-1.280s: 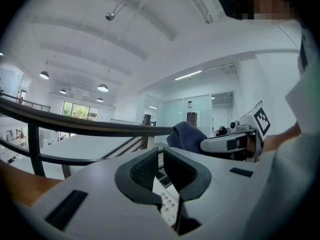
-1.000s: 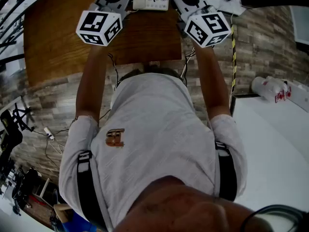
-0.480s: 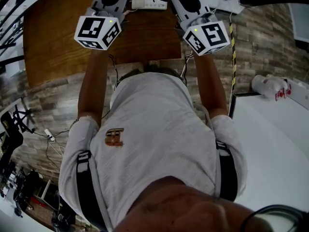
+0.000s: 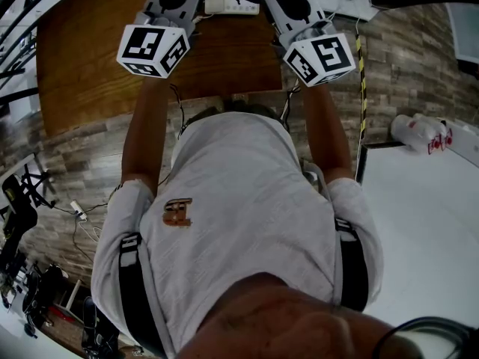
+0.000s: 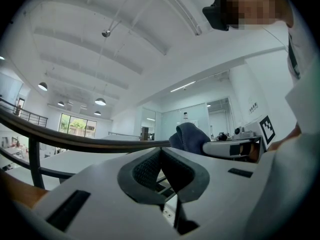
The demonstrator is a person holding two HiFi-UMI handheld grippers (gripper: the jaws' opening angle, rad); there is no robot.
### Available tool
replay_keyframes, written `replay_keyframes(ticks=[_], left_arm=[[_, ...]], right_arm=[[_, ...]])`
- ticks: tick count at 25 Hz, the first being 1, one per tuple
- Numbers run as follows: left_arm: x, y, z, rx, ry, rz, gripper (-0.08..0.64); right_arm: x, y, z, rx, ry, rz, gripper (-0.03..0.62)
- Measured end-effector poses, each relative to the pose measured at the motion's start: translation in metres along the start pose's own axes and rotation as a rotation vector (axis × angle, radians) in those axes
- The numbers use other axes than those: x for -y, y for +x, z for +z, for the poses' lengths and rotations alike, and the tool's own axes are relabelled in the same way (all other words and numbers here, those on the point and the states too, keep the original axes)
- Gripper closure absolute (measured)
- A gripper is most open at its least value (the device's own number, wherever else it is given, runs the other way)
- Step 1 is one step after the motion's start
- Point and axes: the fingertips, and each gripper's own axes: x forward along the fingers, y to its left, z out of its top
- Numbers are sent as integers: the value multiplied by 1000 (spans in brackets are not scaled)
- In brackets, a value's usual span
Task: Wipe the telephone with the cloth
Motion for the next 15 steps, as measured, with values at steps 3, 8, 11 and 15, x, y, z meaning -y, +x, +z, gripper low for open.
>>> replay_keyframes(ticks=[3, 8, 11, 15], left_arm=[[1, -1, 1, 1, 1, -3, 541], [-1, -3, -2, -1, 0, -7, 541], [-1, -4, -2, -1, -2, -8, 541], [1, -6, -2, -1, -4, -10, 541]], right_arm=[[-1, -1, 0, -2, -1, -3, 522], [-4, 0, -4, -7, -7, -4, 522], [-5, 0, -6, -13, -5, -9, 522], [-7, -2, -6, -16, -1, -12, 522]])
